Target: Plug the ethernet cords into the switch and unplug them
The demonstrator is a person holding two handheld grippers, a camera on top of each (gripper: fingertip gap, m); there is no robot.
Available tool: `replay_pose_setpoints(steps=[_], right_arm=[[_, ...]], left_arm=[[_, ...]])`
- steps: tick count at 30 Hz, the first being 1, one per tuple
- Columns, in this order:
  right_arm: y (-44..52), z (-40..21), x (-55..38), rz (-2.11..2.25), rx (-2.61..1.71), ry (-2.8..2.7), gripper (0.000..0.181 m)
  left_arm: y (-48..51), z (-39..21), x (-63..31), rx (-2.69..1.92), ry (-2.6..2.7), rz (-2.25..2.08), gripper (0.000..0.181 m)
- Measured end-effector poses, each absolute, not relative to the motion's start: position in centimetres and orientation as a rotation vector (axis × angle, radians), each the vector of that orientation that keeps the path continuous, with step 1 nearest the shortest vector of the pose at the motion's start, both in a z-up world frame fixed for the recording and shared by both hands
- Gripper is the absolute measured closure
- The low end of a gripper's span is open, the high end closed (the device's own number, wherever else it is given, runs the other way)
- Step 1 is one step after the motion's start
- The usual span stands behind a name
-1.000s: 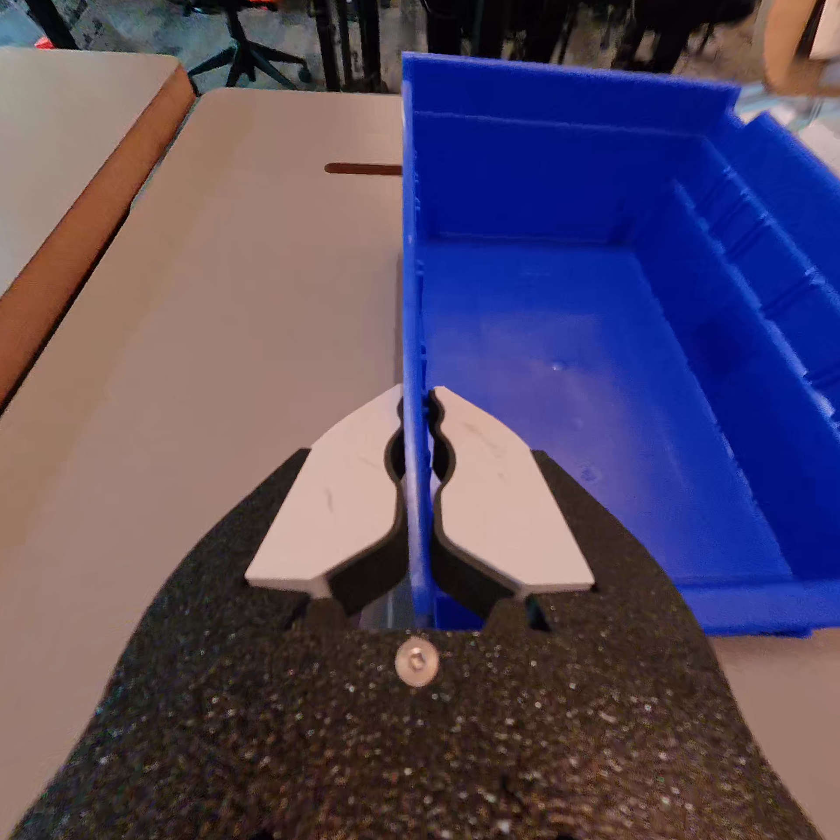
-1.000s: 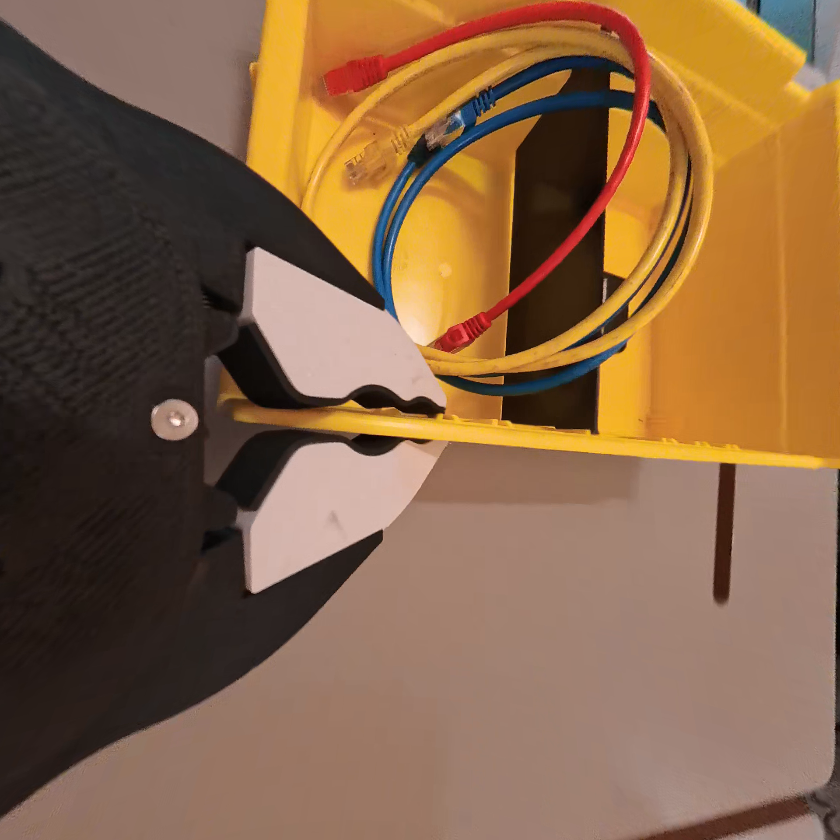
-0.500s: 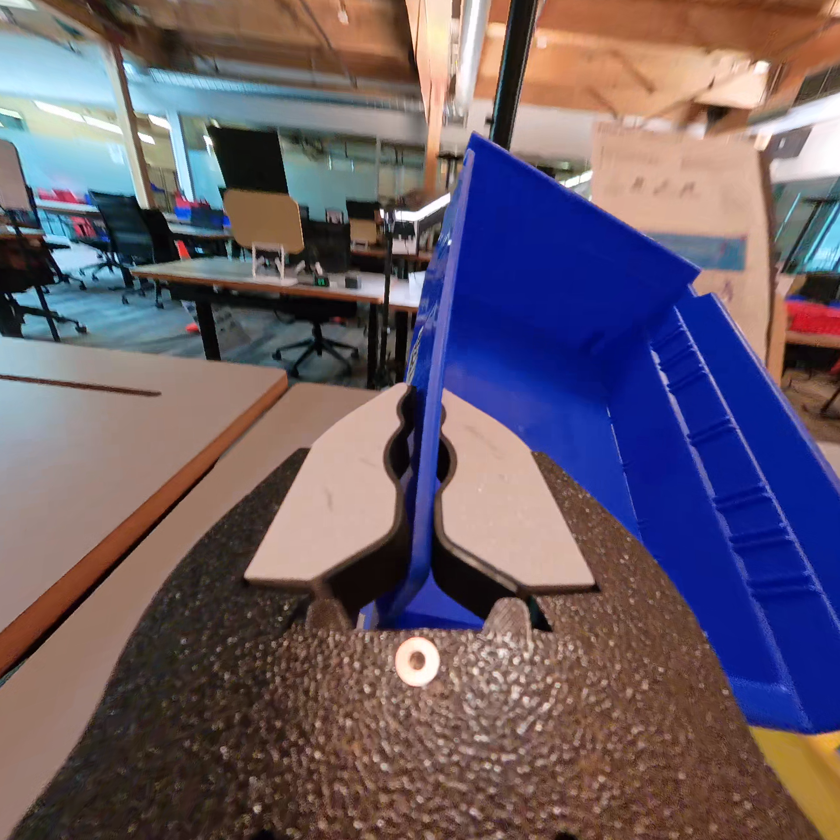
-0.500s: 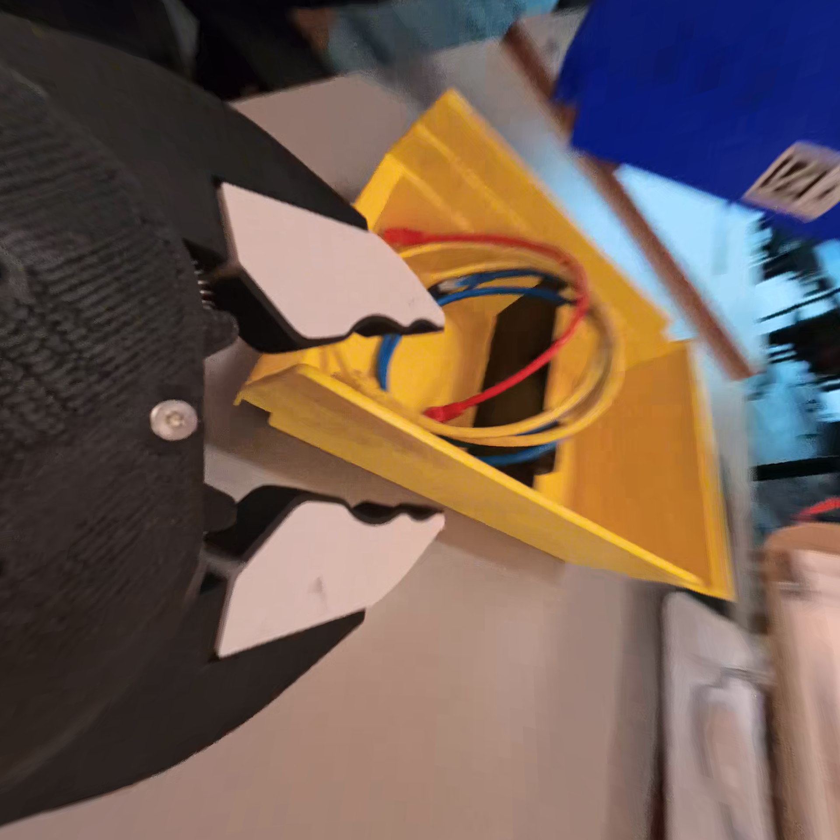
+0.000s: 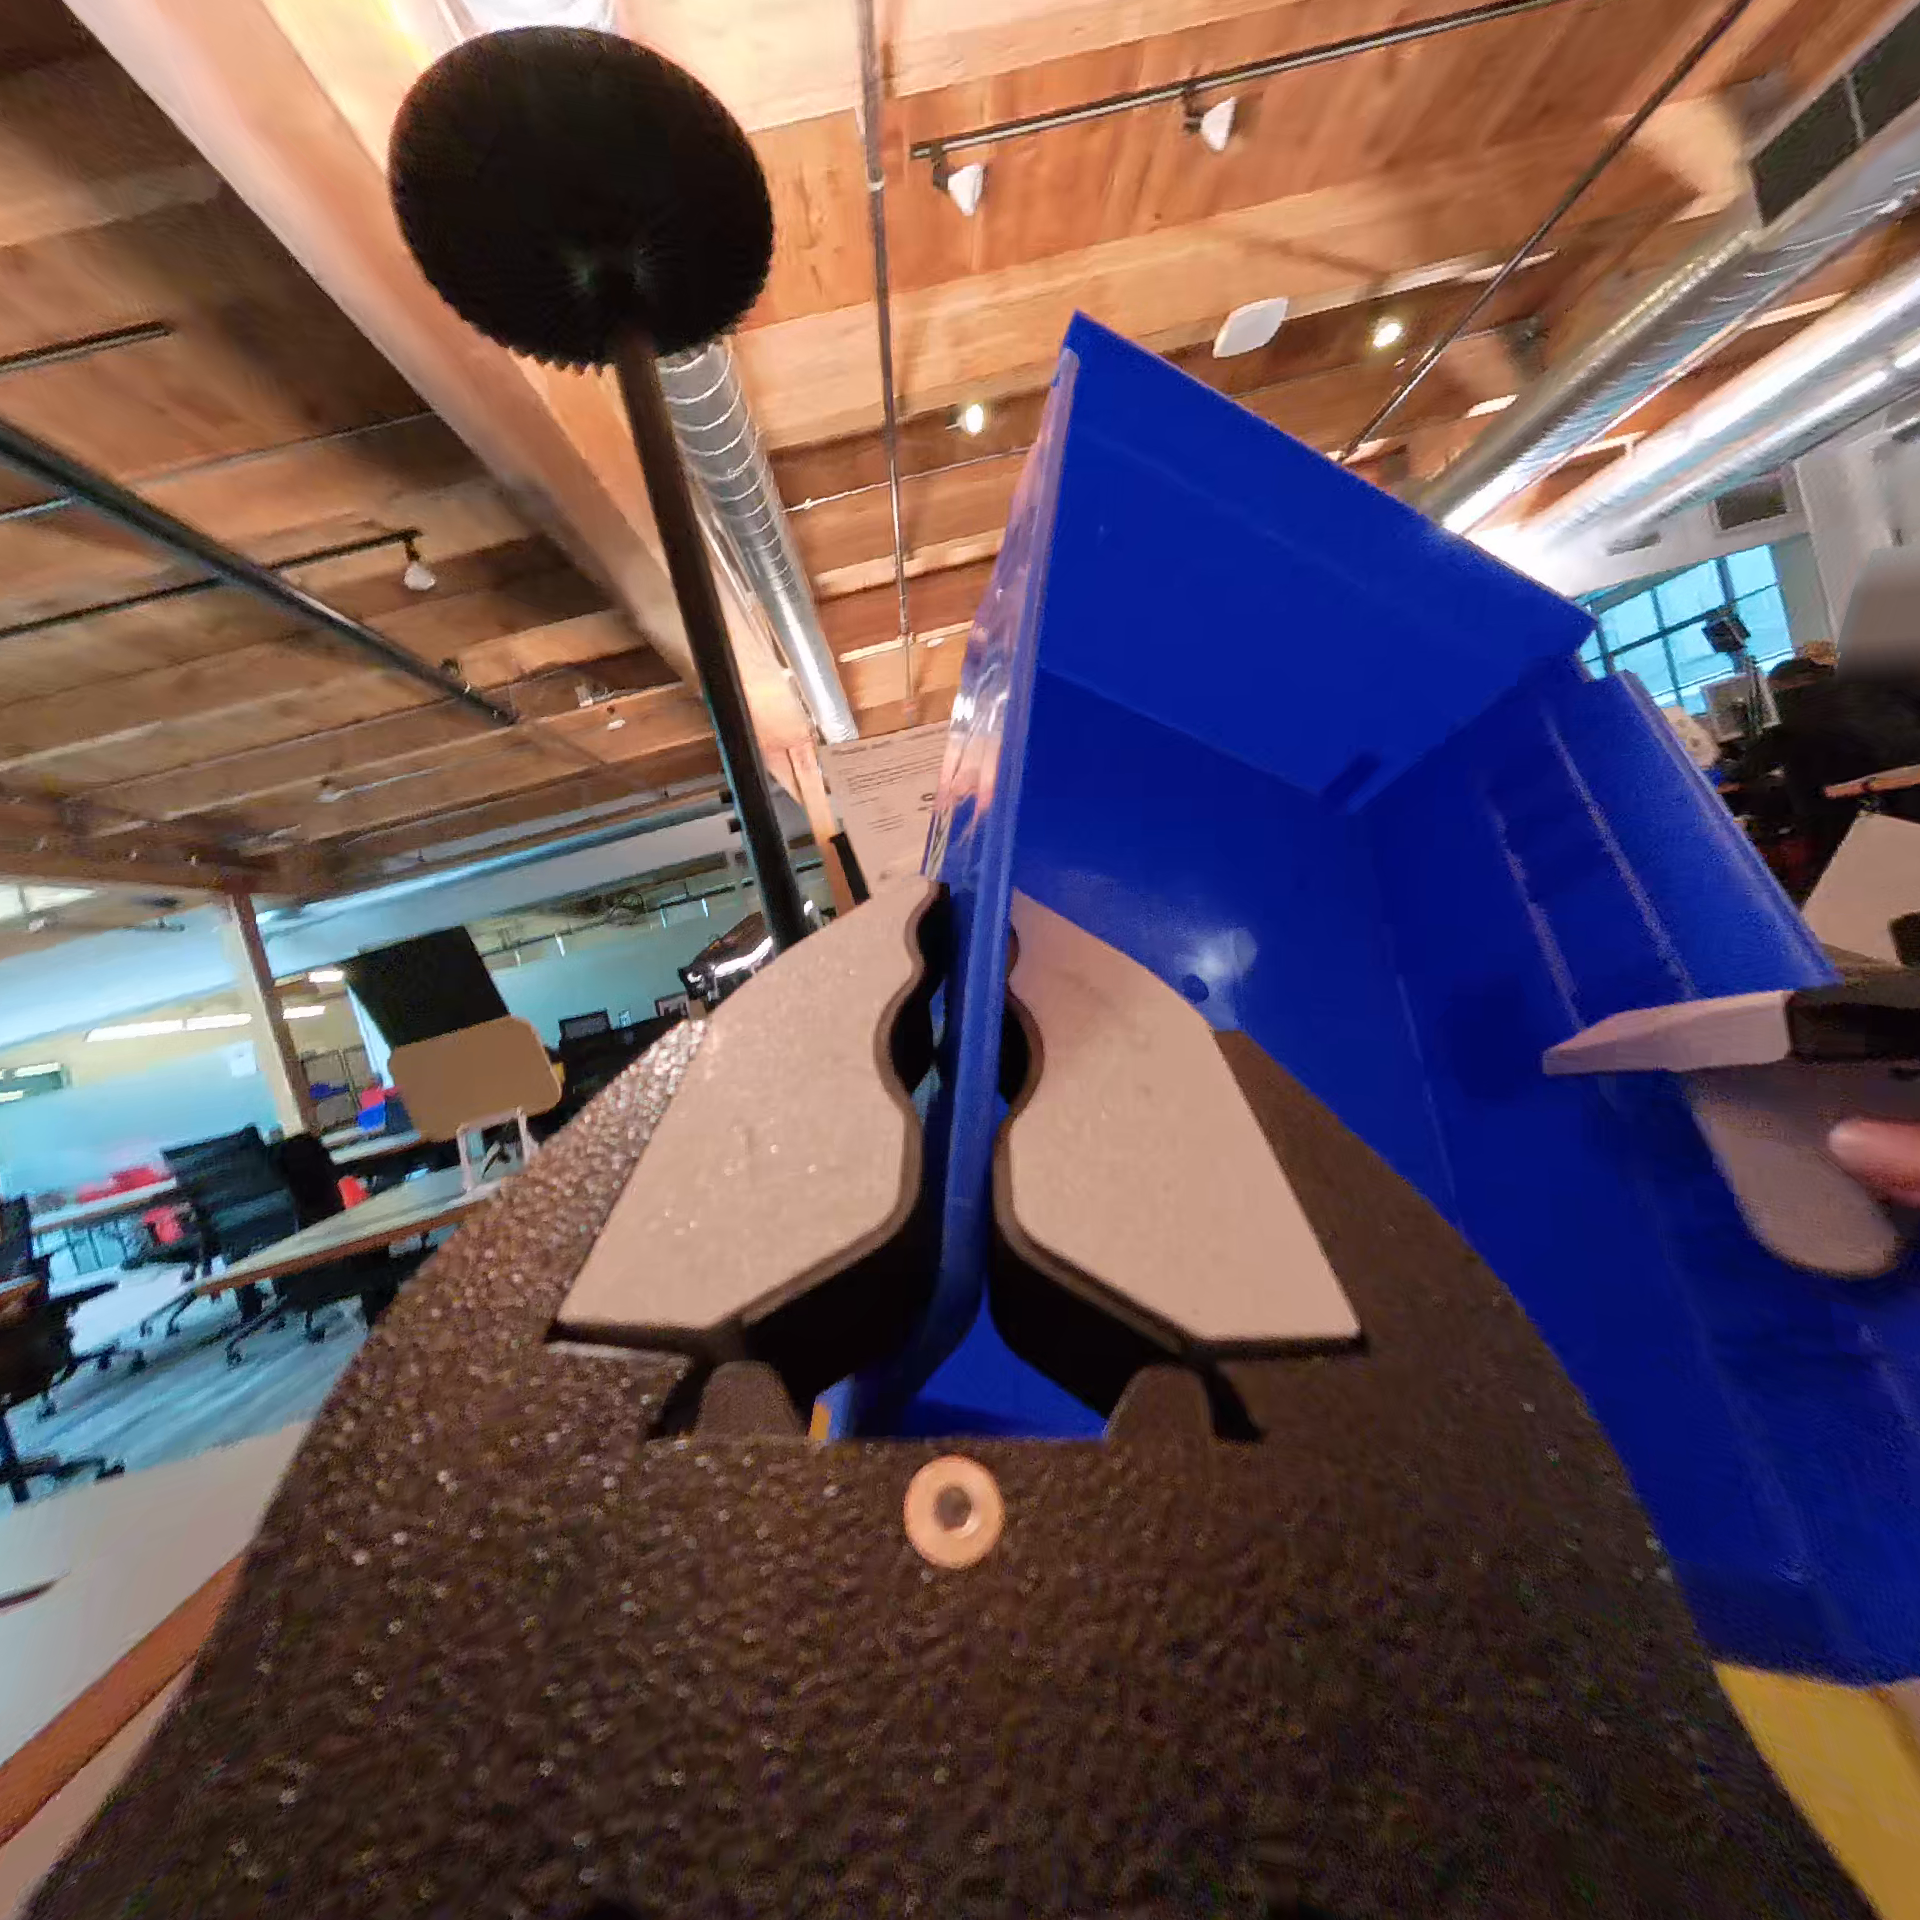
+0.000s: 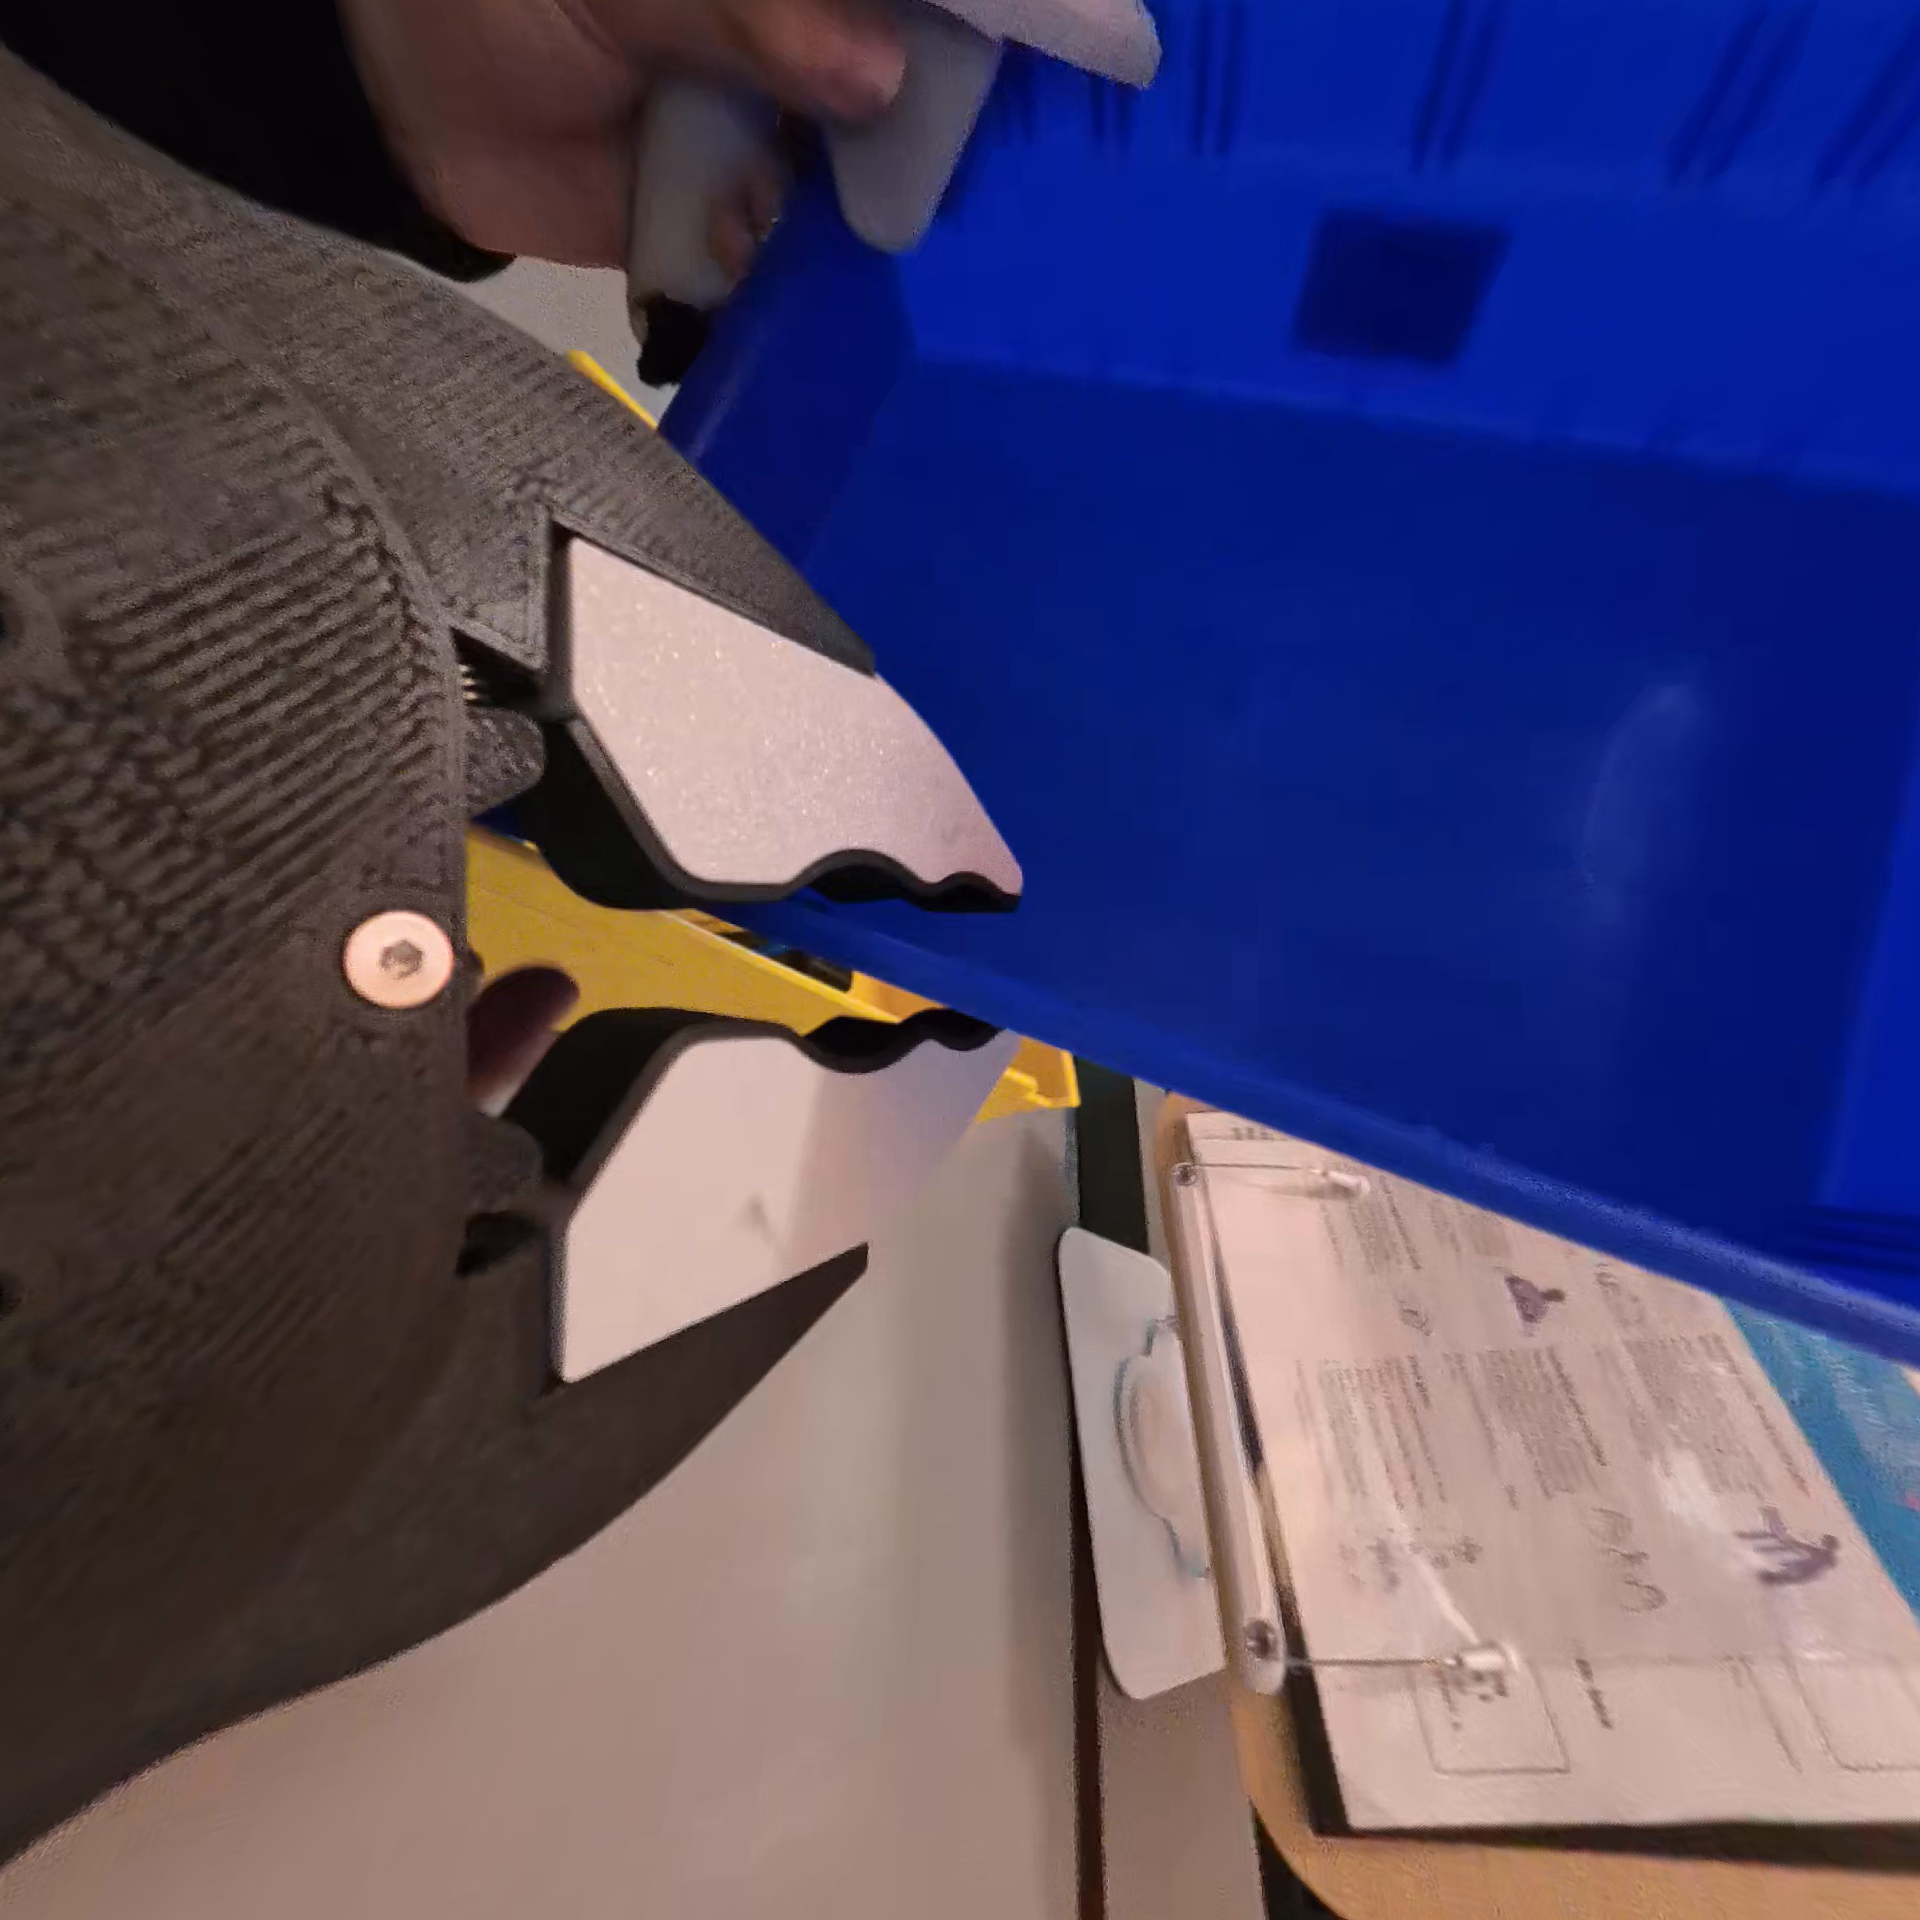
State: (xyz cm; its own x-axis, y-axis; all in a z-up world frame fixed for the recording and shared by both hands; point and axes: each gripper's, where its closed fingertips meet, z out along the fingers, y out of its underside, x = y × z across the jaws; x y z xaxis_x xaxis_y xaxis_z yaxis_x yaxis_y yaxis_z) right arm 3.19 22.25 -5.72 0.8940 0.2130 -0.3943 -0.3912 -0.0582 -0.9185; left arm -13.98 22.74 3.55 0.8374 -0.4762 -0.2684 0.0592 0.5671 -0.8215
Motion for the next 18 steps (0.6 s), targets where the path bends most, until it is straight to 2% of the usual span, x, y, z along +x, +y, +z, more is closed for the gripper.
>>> replay_pose_setpoints(steps=[1, 4, 12, 18], right_arm=[[22.2, -6.2, 3.9, 0.528, -1.569, 0.177, 0.17], [22.1, -6.8, 6.1, 0.531, -1.566, 0.23, 0.176], [20.1, -3.9, 14.0, 0.505, -1.535, 0.276, 0.176], [17.2, -0.8, 17.7, 0.493, -1.515, 0.3, 0.177]], left_arm=[[22.2, 3.5, -13.2, -0.893, 0.518, -0.327, 0.176], [20.3, 2.8, -10.5, -0.853, 0.643, -0.354, 0.162], [16.5, -1.3, -8.7, -0.978, 0.944, -0.541, 0.119], [20.2, -8.6, -12.6, -1.313, 0.935, -0.42, 0.112]])
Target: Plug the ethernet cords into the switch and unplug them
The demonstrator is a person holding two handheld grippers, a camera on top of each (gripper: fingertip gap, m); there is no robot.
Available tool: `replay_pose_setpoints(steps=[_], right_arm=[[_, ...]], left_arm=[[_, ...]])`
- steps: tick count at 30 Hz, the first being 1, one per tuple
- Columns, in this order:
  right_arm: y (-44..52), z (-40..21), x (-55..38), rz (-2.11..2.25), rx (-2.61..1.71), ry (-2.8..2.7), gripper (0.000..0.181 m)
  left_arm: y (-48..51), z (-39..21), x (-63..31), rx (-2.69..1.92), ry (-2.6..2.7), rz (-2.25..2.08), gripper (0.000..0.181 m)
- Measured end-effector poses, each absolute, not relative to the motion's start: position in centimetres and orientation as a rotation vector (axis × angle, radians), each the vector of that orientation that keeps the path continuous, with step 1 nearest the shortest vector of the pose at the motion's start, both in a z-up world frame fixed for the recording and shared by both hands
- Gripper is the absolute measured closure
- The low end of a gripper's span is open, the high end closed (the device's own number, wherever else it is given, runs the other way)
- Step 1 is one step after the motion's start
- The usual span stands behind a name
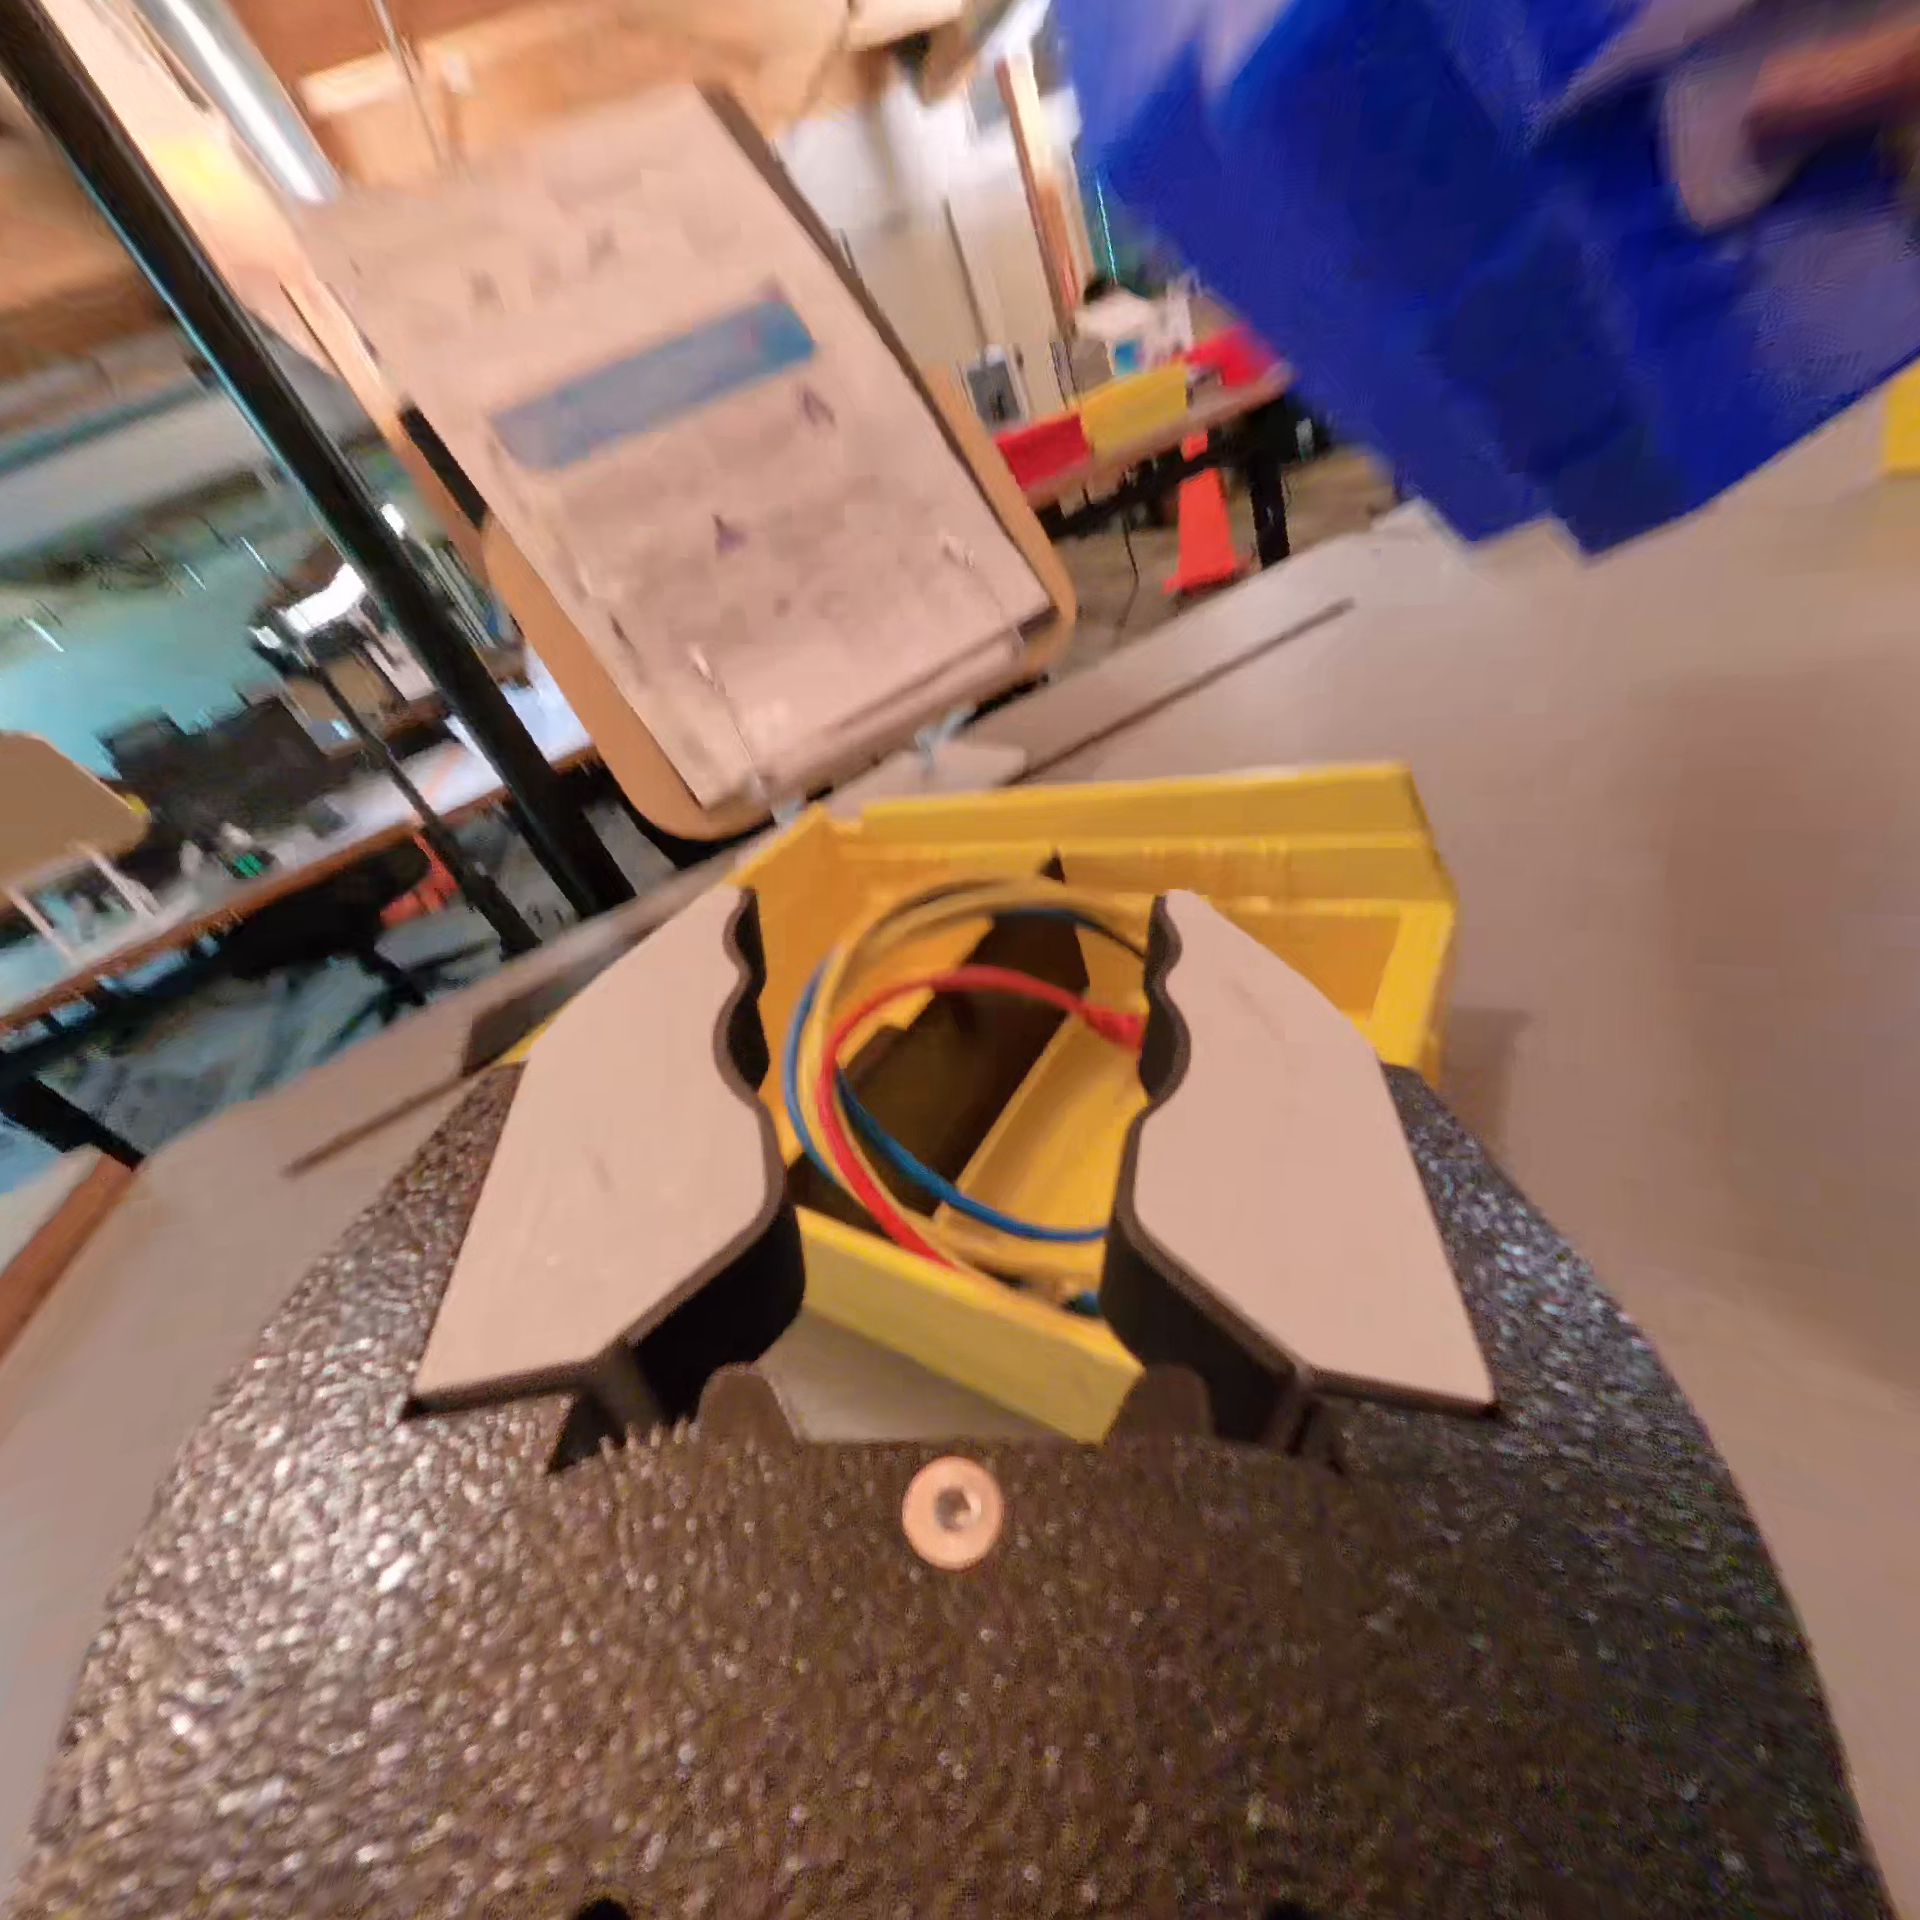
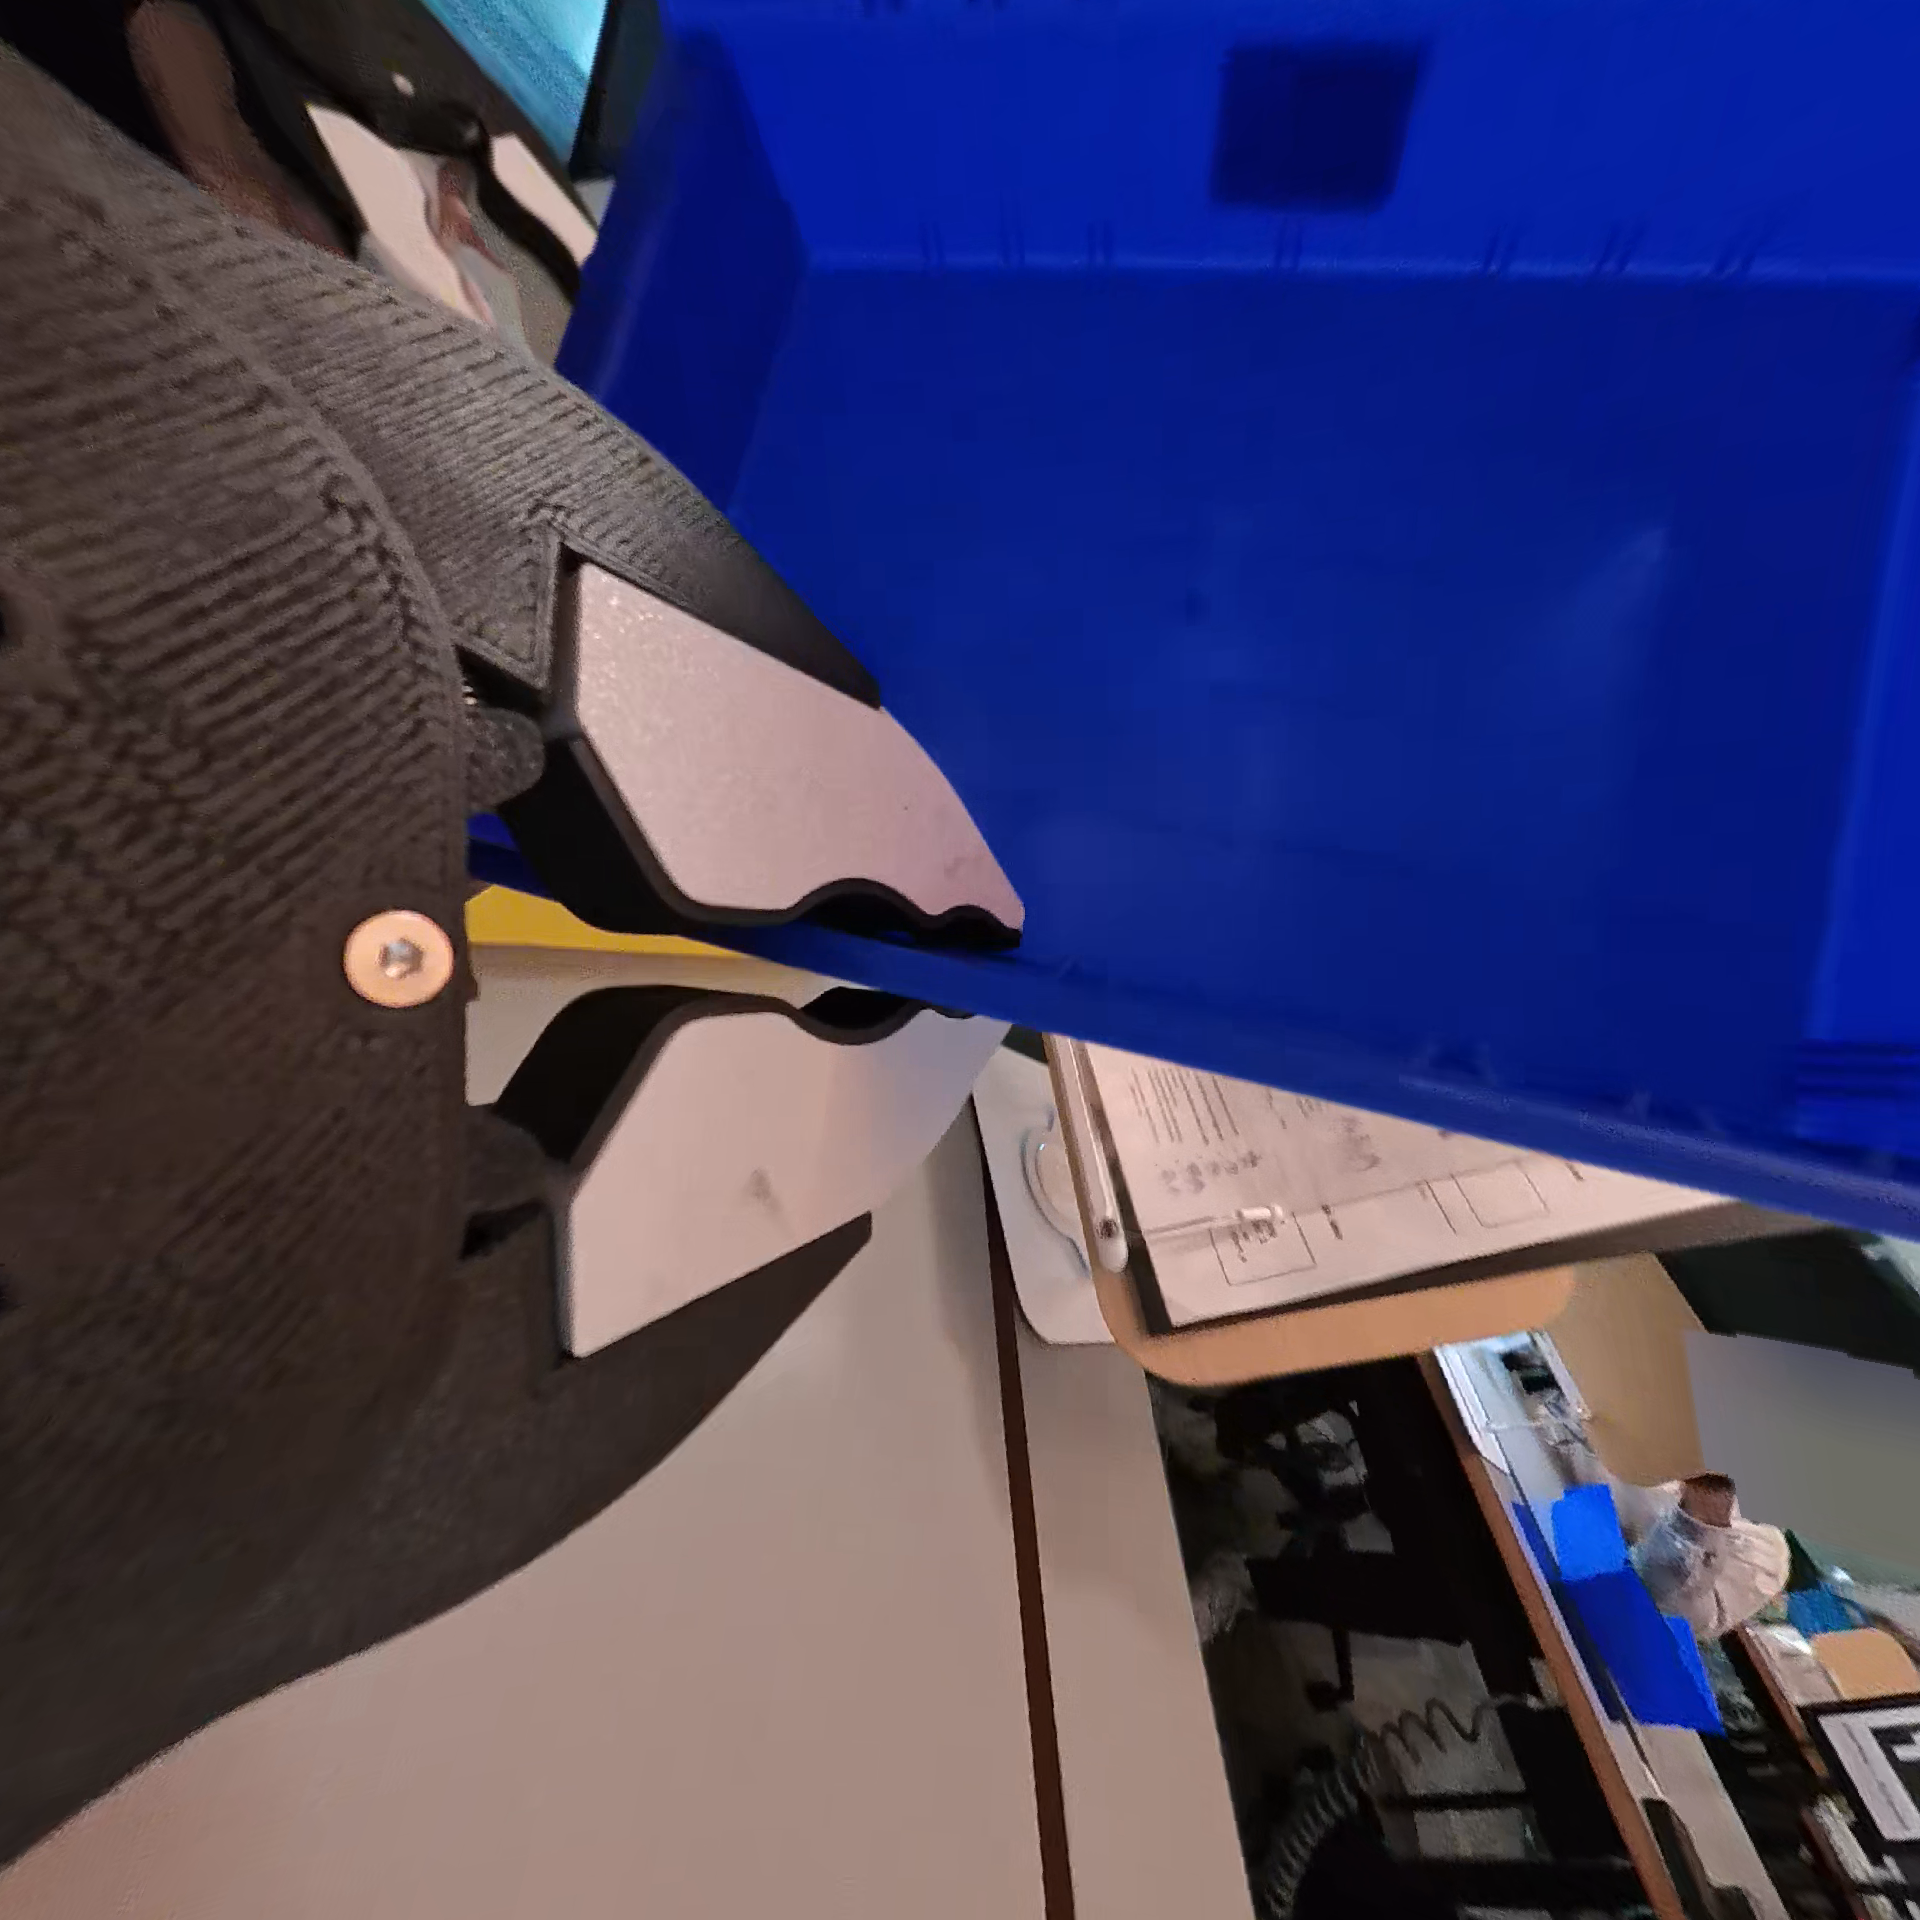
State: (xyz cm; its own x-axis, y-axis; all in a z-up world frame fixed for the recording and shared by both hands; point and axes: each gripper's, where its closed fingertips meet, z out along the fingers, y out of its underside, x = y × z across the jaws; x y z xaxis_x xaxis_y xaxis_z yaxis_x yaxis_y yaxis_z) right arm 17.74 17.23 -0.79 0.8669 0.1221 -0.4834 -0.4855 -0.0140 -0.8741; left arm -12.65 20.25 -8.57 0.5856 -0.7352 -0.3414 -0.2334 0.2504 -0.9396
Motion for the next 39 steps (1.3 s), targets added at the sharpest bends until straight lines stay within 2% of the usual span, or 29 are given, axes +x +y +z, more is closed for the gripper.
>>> replay_pose_setpoints(steps=[2, 3, 4, 9, 14, 20, 27, 29, 30, 32, 35, 36, 39], right_arm=[[16.5, -0.4, 20.2, 0.432, -1.521, 0.322, 0.177], [16.0, -0.5, 21.9, 0.356, -1.539, 0.344, 0.177], [15.4, -0.9, 23.7, 0.272, -1.565, 0.375, 0.177], [12.4, -5.7, 32.8, -0.103, -1.806, 0.496, 0.174], [10.3, -13.0, 38.3, -0.214, -2.11, 0.547, 0.169], [10.5, -18.0, 41.0, -0.079, -2.26, 0.616, 0.172], [13.4, -19.9, 41.9, 0.034, -2.311, 0.631, 0.169], [14.5, -19.8, 42.0, 0.033, -2.305, 0.586, 0.169], [15.0, -19.8, 41.9, 0.02, -2.306, 0.553, 0.17], [16.0, -19.8, 41.9, -0.003, -2.31, 0.498, 0.172], [17.5, -19.6, 41.9, -0.033, -2.285, 0.435, 0.173], [17.8, -19.5, 42.0, -0.052, -2.277, 0.431, 0.173], [17.9, -19.2, 42.8, -0.187, -2.278, 0.44, 0.162]], left_arm=[[20.4, -11.7, -12.4, -1.428, 1.026, -0.36, 0.111], [20.8, -13.2, -12.7, -1.483, 1.066, -0.269, 0.105], [21.1, -14.4, -12.9, -1.524, 1.086, -0.207, 0.09], [21.3, -18.0, -13.3, -1.613, 1.13, -0.179, 0.09], [26.1, -16.0, -18.0, -1.546, 0.967, 0.002, 0.181], [33.2, -15.7, -24.1, -1.58, 0.804, 0.068, 0.181], [37.4, -15.4, -27.9, -1.731, 0.582, -0.144, 0.18], [38.2, -15.1, -28.4, -1.735, 0.543, -0.135, 0.144], [38.6, -14.8, -28.8, -1.733, 0.524, -0.103, 0.136], [39.5, -14.7, -29.3, -1.728, 0.538, -0.051, 0.131], [40.2, -17.6, -27.9, -1.888, 0.715, -0.155, 0.149], [40.1, -17.6, -27.2, -1.888, 0.76, -0.228, 0.169], [41.8, -17.6, -28.4, -1.921, 0.698, -0.275, 0.169]])
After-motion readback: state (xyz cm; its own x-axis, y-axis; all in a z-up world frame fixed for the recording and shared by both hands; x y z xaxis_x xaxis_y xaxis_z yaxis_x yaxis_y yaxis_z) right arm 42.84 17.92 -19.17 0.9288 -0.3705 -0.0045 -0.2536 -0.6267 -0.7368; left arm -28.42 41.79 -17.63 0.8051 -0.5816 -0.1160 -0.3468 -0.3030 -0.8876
